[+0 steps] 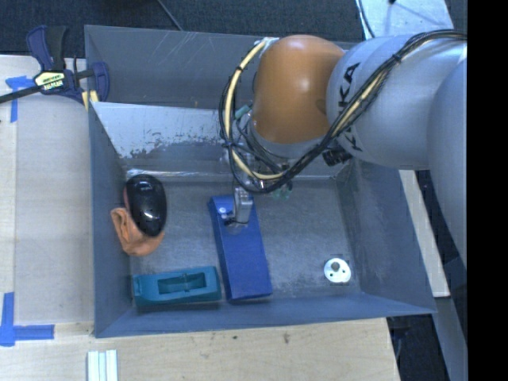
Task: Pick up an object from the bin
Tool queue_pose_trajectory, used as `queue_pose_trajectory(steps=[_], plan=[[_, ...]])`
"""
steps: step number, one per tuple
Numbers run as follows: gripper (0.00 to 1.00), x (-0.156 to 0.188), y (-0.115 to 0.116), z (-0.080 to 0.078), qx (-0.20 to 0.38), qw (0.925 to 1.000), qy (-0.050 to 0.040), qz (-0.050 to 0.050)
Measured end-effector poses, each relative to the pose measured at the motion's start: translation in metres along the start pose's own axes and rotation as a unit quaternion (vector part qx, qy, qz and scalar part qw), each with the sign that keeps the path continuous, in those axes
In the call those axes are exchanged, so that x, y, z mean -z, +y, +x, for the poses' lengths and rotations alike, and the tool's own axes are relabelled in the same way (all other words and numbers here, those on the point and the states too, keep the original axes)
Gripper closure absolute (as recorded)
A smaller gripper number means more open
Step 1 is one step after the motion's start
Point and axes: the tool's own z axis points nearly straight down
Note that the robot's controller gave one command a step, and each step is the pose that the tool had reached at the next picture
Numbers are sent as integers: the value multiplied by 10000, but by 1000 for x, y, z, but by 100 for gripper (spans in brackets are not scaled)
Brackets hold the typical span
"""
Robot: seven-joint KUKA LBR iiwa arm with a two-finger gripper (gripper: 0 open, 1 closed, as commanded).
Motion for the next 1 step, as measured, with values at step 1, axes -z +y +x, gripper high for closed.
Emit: queue_pose_trajectory(steps=[1], plan=[[0, 5, 0, -2, -9, 10000, -40, -5]])
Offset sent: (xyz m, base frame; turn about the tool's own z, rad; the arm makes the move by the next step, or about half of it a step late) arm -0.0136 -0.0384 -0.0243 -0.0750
